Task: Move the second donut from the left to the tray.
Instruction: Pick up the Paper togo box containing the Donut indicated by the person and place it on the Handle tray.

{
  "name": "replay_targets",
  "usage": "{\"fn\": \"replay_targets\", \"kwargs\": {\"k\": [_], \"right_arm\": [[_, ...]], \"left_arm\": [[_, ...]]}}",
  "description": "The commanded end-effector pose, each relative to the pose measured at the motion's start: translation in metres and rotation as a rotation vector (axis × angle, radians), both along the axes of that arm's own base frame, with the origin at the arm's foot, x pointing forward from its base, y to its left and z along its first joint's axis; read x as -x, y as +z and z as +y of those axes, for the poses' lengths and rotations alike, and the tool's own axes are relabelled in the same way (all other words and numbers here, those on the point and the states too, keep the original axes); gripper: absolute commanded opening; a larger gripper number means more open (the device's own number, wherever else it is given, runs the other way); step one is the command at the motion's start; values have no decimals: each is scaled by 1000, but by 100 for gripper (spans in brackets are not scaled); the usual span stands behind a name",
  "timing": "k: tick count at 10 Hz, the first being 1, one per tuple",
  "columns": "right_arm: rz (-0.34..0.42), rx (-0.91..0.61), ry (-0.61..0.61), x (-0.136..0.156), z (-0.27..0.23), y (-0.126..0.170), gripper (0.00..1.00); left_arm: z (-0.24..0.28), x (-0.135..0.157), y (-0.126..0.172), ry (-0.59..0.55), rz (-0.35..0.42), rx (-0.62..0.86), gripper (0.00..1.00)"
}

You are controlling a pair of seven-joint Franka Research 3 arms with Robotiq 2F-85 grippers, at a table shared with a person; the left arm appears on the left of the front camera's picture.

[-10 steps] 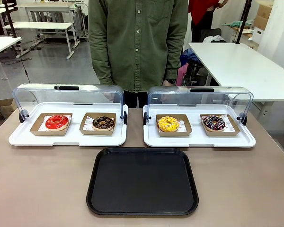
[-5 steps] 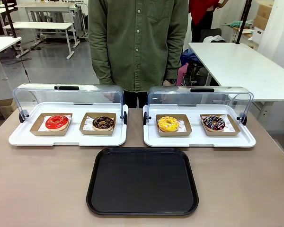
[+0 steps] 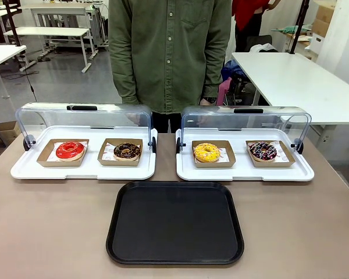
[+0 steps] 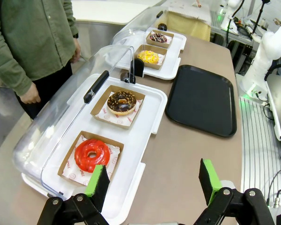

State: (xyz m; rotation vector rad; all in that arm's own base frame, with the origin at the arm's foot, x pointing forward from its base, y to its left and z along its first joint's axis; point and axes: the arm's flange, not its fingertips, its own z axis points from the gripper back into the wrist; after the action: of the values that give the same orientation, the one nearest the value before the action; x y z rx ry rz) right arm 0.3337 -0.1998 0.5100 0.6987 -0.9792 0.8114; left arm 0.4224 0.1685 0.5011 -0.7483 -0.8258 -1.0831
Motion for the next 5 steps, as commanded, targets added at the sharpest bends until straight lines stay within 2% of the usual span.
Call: {"fn": "replay_targets", "kwargs": {"k": [1, 5], "right_arm": [[-32, -6, 9, -3, -1, 2, 100], [-32, -6, 9, -3, -1, 2, 100]], "left_arm": [[0, 1, 2, -9, -4, 8, 100], [0, 1, 2, -9, -4, 8, 100]]}}
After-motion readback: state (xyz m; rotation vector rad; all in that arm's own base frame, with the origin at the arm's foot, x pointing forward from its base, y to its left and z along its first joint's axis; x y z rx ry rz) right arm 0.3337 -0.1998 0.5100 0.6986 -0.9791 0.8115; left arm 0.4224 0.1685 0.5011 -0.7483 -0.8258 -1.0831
